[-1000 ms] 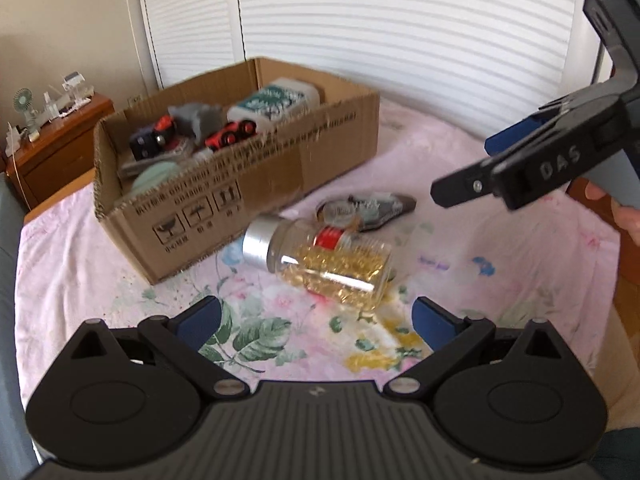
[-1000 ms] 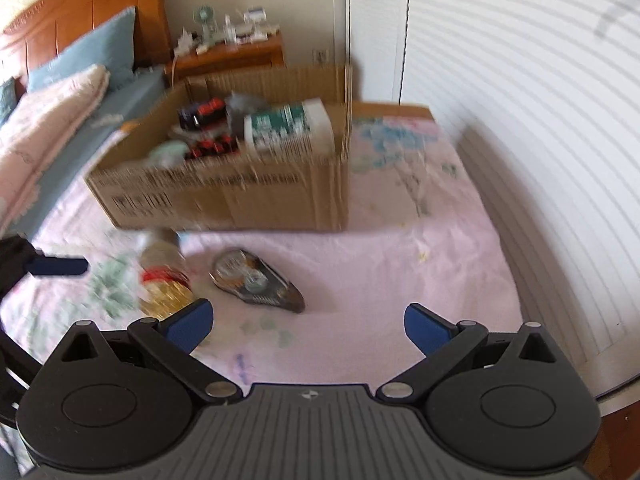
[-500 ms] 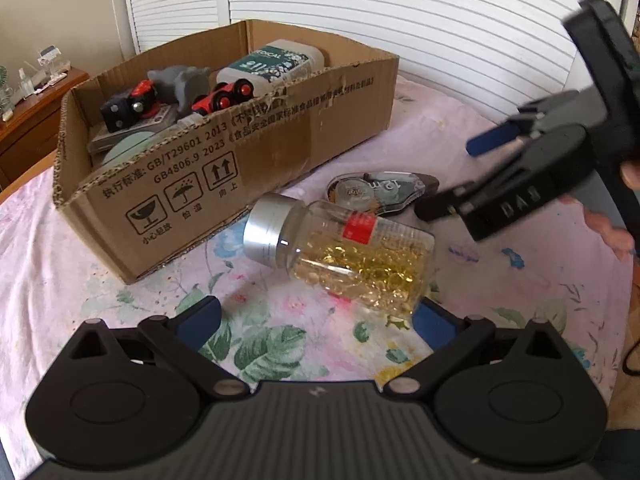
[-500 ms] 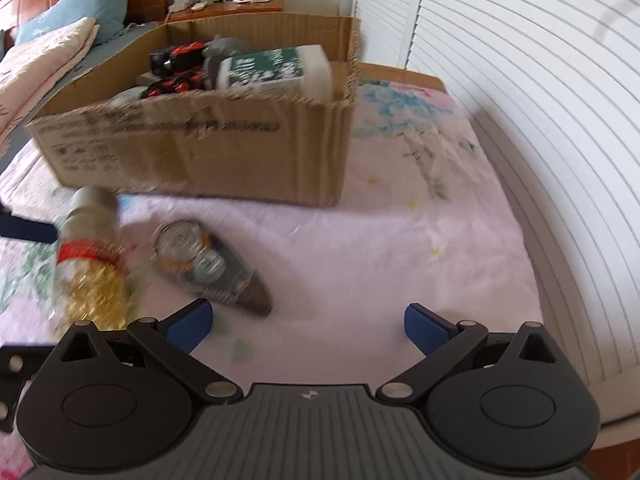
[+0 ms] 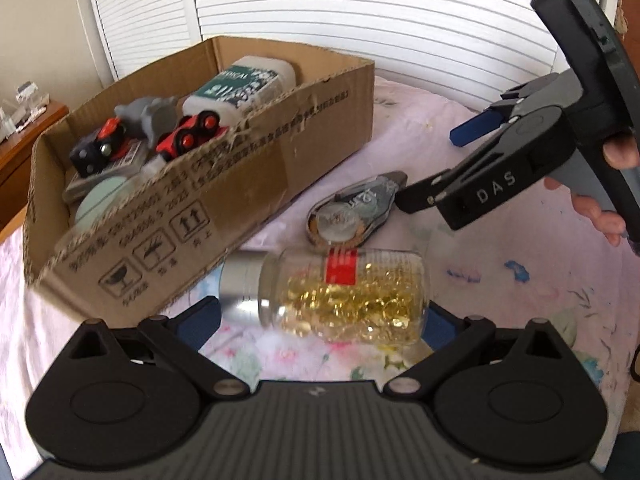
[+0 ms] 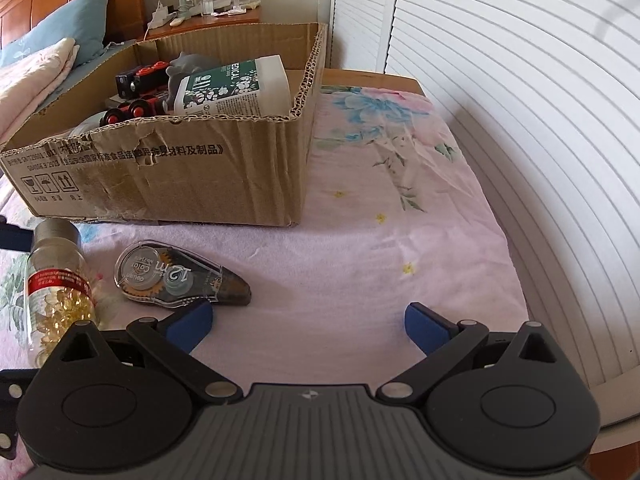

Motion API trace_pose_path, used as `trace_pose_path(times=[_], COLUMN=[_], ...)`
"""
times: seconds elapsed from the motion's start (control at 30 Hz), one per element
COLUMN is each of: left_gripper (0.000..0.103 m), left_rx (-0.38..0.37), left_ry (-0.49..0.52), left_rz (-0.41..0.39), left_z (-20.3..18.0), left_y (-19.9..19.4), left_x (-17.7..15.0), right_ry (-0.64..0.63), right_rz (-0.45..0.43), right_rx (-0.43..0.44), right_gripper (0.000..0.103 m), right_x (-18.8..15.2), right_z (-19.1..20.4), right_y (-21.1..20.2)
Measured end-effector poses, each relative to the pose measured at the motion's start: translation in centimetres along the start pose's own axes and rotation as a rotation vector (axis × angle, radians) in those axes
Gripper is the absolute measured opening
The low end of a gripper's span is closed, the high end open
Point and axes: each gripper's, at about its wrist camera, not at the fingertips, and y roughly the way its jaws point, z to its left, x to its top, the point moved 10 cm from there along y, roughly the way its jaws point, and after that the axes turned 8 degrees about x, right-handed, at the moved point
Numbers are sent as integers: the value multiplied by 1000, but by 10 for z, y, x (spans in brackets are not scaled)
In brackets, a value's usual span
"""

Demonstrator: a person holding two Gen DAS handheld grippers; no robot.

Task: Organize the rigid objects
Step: 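Grasp the capsule jar with the left tool while the right tool grasps the correction tape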

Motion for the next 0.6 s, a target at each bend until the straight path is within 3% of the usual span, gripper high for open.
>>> trace_pose_path(times=[0.13, 0.27, 0.6], left_gripper=[93, 93, 93], left_rx=[-10, 10, 285], left_ry=[-18, -54, -221], left_rz=[-8, 6, 88], left_z=[-1, 1, 32], left_y=[1, 1, -23], left_x=[6, 6, -27], right_ry=[1, 0, -44], right_rz=[-1, -1, 7], right_rx=[-1, 0, 37], right_gripper=[103, 103, 103], right_x=[-1, -4, -15], right_z=[0, 0, 21], right_y=[-1, -3, -10])
